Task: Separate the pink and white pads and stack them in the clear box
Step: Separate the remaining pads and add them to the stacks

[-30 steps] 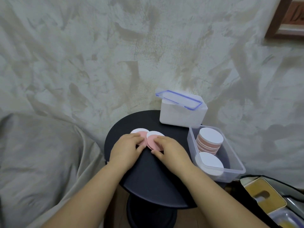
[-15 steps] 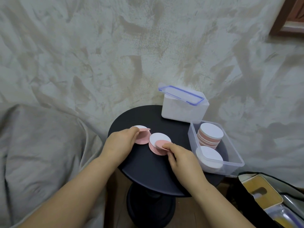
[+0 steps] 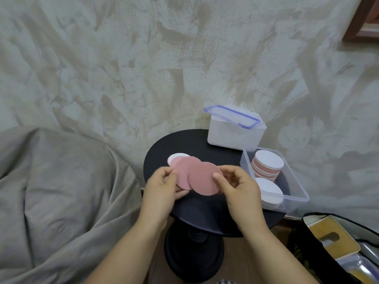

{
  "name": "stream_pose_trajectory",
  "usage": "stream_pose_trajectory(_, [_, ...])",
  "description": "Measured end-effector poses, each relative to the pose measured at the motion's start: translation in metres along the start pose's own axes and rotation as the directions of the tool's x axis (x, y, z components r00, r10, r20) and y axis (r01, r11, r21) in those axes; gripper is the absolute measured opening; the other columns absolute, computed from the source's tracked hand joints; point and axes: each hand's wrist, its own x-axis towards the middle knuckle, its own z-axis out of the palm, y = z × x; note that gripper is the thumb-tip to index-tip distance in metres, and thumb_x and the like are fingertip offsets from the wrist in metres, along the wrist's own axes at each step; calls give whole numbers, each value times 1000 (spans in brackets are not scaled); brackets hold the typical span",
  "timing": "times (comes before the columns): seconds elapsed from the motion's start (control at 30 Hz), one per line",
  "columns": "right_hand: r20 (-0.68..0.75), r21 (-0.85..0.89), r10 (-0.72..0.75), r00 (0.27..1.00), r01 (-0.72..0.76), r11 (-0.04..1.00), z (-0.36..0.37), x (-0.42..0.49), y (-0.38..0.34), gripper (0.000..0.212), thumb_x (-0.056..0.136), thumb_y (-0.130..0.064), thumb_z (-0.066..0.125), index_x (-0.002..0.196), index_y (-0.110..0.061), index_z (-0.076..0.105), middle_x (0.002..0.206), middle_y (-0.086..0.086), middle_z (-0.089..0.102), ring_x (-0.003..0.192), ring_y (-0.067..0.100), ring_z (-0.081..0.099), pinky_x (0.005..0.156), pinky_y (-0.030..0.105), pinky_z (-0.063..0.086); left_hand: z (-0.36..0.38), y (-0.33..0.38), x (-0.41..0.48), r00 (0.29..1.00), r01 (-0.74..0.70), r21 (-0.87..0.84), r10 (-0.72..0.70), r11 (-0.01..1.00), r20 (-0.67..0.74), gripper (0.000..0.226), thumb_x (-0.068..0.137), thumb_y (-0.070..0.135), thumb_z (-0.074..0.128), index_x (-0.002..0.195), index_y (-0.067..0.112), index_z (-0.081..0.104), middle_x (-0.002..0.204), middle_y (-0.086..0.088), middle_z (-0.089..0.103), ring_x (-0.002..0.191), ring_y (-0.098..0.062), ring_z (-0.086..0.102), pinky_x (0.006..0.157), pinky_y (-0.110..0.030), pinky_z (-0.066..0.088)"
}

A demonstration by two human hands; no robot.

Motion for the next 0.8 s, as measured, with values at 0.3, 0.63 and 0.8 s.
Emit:
stream_pose_trajectory(0.3, [-22,-82,-23,999,21,996,8,5,1,16,81,-18,70,85,-32,64,85,-4,63,70,8,56,68,19,49,-6,-7,-15,981,-192,82,191,978,18,8,90,12,58,93,18,62,86,-1,74,82,-12,70,71,-25,55])
stream_pose_trajectory(0.63, [385,-669,106,917,198,717,14,42,11,46,86,-42,58,122,-14,57,130,2,52,116,19,47,91,26,37,-22,-26,0,948,-259,303,301,917,-100,2,92,24,52,92,25,53,86,12,71,86,-5,66,76,-26,50])
stream_pose_trajectory(0.8, [317,-596,132,939,89,798,11,44,13,36,83,-35,65,116,-21,63,125,-6,59,111,11,54,83,16,34,-22,-25,-1,953,-262,297,294,918,-69,3,92,22,53,91,24,53,86,11,70,87,-5,66,78,-27,51])
